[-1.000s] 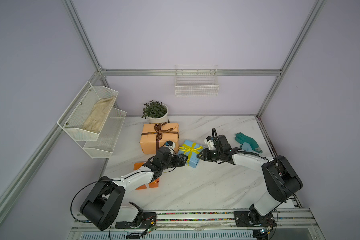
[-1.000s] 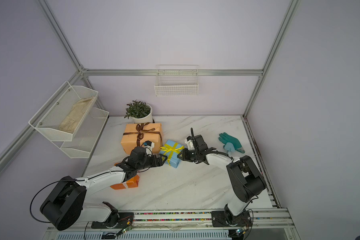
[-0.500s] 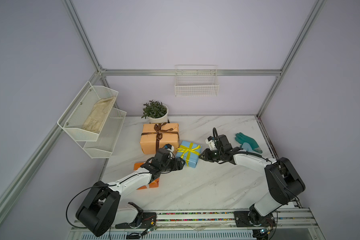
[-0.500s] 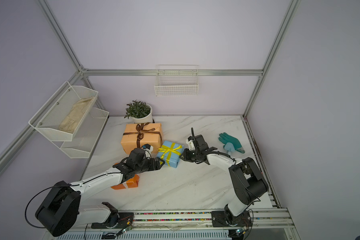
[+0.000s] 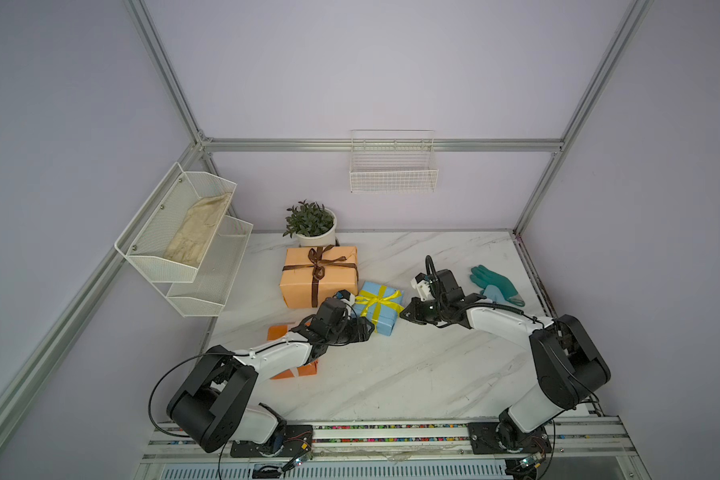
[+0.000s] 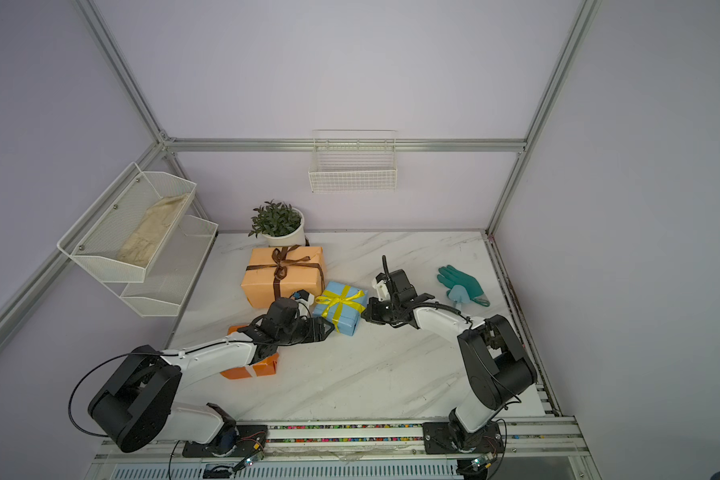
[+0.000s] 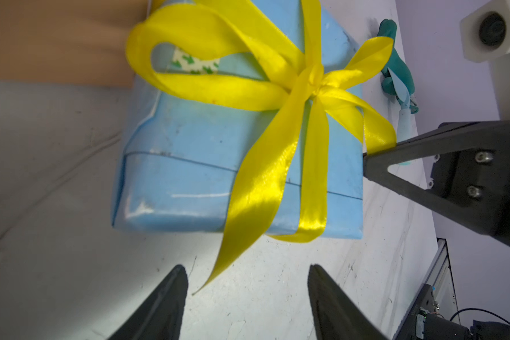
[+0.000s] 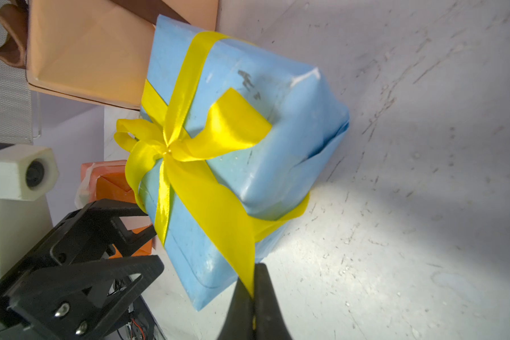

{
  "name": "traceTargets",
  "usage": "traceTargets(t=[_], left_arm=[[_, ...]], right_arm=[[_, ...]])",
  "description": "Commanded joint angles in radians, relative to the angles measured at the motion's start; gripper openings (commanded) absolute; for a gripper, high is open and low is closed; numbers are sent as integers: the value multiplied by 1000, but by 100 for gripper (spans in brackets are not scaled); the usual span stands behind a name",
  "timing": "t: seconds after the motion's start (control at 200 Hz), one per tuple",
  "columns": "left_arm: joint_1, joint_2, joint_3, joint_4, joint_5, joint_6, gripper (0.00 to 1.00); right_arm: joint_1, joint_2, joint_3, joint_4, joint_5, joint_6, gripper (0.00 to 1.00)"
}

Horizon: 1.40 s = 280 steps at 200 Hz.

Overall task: Untie the ribbon bows on the gift boxes
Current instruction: Untie the ribbon from the gift box.

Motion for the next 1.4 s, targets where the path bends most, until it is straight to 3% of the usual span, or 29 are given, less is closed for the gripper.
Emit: traceTargets(t=[0.0, 0.1, 0.18, 0.325, 0.46, 0.565, 0.64, 0.765, 1.2, 1.395], left_arm=[[-2, 27, 30, 58, -25, 26, 62], [-2, 43, 42, 66, -26, 39, 48], [-3, 54, 48, 67, -28, 44, 44], [-2, 43, 43, 60, -39, 50, 12], [-3, 9, 40, 38, -47, 52, 0], [-1, -29, 31, 6, -81, 46, 0], [15, -49, 14, -41, -147, -25, 0], [66, -77, -14, -63, -155, -56, 0], [253, -208, -72, -165, -256, -135, 0], [293, -248, -79, -176, -285, -140, 0]], right_arm=[[5, -5, 18, 9, -16, -1, 0], [5, -6, 12, 16, -15, 4, 0], [5, -12, 7, 16, -10, 4, 0], [5, -22, -2, -1, 7, 3, 0], [5, -37, -8, -16, 29, 15, 0], [5, -58, -14, -22, 73, 29, 0], [4, -69, -20, -37, 121, 50, 0], [-17, -93, -42, -61, 196, 76, 0], [-208, -244, -147, -132, 318, 126, 0], [-260, -305, -156, -177, 381, 105, 0]])
